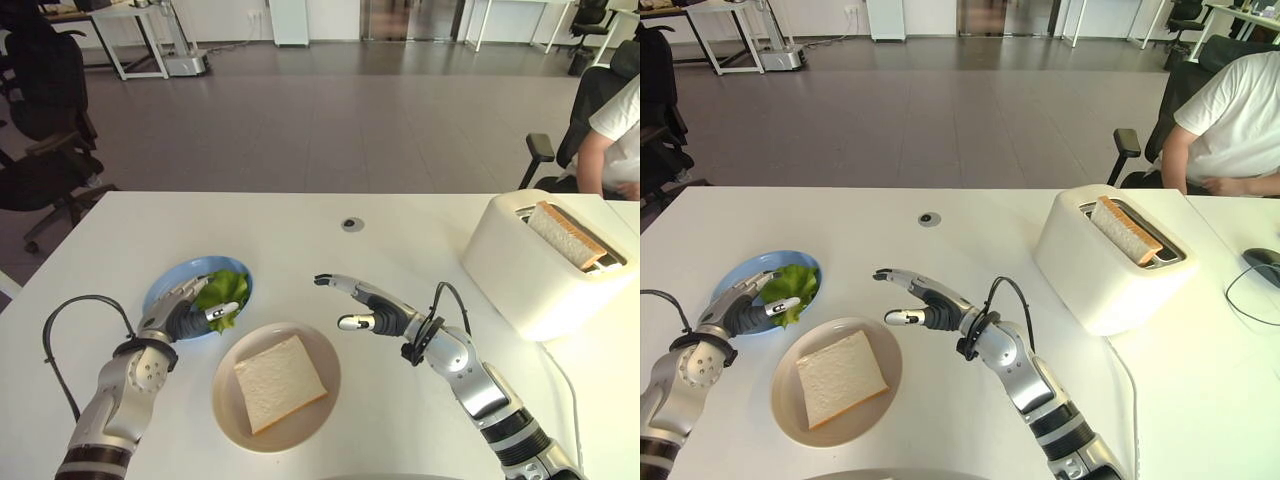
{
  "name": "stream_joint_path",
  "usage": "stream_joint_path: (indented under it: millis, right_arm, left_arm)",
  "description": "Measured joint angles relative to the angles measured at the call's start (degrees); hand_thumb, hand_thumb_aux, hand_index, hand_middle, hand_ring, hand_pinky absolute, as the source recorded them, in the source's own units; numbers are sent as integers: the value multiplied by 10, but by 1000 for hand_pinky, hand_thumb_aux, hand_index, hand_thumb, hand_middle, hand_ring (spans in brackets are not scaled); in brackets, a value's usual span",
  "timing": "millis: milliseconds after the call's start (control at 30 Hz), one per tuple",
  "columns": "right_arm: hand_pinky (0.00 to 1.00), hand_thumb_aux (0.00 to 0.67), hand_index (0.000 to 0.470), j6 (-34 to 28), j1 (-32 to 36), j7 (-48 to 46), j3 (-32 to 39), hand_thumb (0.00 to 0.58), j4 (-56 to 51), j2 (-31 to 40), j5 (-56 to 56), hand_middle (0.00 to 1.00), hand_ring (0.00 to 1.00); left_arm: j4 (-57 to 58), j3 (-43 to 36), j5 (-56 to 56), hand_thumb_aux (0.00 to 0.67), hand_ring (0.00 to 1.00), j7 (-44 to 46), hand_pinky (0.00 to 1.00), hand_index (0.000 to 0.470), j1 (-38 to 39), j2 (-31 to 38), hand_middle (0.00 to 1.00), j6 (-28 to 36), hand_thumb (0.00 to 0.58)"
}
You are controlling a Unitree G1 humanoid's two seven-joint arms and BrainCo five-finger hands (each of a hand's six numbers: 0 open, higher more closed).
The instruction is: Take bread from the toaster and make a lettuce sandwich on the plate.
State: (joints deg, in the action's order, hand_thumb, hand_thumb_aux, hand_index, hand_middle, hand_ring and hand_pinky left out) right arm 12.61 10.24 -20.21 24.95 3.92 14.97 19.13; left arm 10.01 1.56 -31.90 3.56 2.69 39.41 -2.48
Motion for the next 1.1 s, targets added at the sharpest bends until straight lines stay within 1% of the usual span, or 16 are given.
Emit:
stream_joint_path:
  millis: [33, 100, 133, 200, 267, 300, 333, 367, 400, 467, 533, 633, 667, 700, 733, 1100]
  right_arm:
    - [0, 0, 0, 0, 0, 0, 0, 0, 0, 0, 0, 0, 0]
    - [0, 0, 0, 0, 0, 0, -1, 0, 0, 0, 0, 0, 0]
    - [0, 0, 0, 0, 0, 0, -1, 0, -1, -1, 0, 0, 0]
    - [0, 0, 0, 0, 0, 0, -1, 0, -1, -1, 0, 0, 0]
    - [0, 0, 0, 0, 0, 0, -1, 0, -1, -1, 0, 0, 0]
    - [0, 0, 0, 0, 0, 0, -1, 0, -1, -1, 0, 0, 0]
    - [0, 0, 0, 0, 0, 0, -1, 0, -1, 0, 0, 0, 0]
    - [0, 0, 0, 0, 0, 0, -1, 0, -1, 0, 0, 0, 0]
    - [0, 0, 0, 0, 0, 0, -1, 0, -1, 0, 0, 0, 0]
    - [0, 0, 0, 0, 0, 0, -1, 0, -1, 0, 0, 0, 0]
    - [0, 0, 0, 0, 0, 0, -1, 0, -1, -1, 0, 0, 0]
    - [0, 0, 0, 0, 0, 0, -1, 0, -2, -1, 0, 0, 0]
    - [0, 0, 0, 0, 0, 0, -1, 0, -2, -1, 0, 0, 0]
    - [0, 0, 0, 0, 0, 0, -1, 0, -2, -1, 0, 0, 0]
    - [0, 0, 0, 0, 0, 0, -1, 0, -2, -1, 0, 0, 0]
    - [0, 0, 0, 1, 0, 0, -1, 0, -2, -2, 0, 0, 0]
  left_arm:
    - [13, -6, -3, 32, 0, -4, 0, 22, -5, 0, 0, -1, 53]
    - [36, -17, -10, 79, 0, -8, 0, 55, -13, -1, 0, -4, 128]
    - [47, -23, -14, 95, 0, -14, 0, 66, -15, 0, 0, -5, 152]
    - [60, -31, -23, 100, 0, -25, 0, 70, -19, 0, 0, -7, 160]
    - [69, -35, -30, 139, 0, -28, 0, 98, -28, 2, 0, -6, 216]
    - [71, -38, -31, 152, 0, -30, 0, 107, -31, 3, 0, -6, 234]
    - [72, -39, -33, 200, 0, -31, 0, 140, -32, 4, 0, -6, 294]
    - [73, -40, -34, 279, 0, -32, 0, 195, -33, 5, 0, -7, 382]
    - [74, -42, -36, 334, 0, -34, 0, 234, -36, 8, 0, -6, 434]
    - [73, -44, -35, 376, 0, -36, 0, 264, -38, 11, 0, -7, 468]
    - [72, -44, -28, 441, 0, -35, 0, 310, -38, 11, 0, -8, 512]
    - [61, -44, -18, 536, 0, -29, 0, 376, -37, 11, 0, -8, 557]
    - [56, -44, -15, 578, 0, -27, 0, 405, -36, 11, 0, -8, 569]
    - [53, -44, -12, 602, 0, -25, 0, 422, -36, 11, 0, -7, 574]
    - [52, -44, -12, 662, 0, -25, 0, 464, -35, 11, 0, -7, 580]
    - [36, -45, -7, 670, 0, -12, 0, 470, -29, 13, 0, -2, 580]
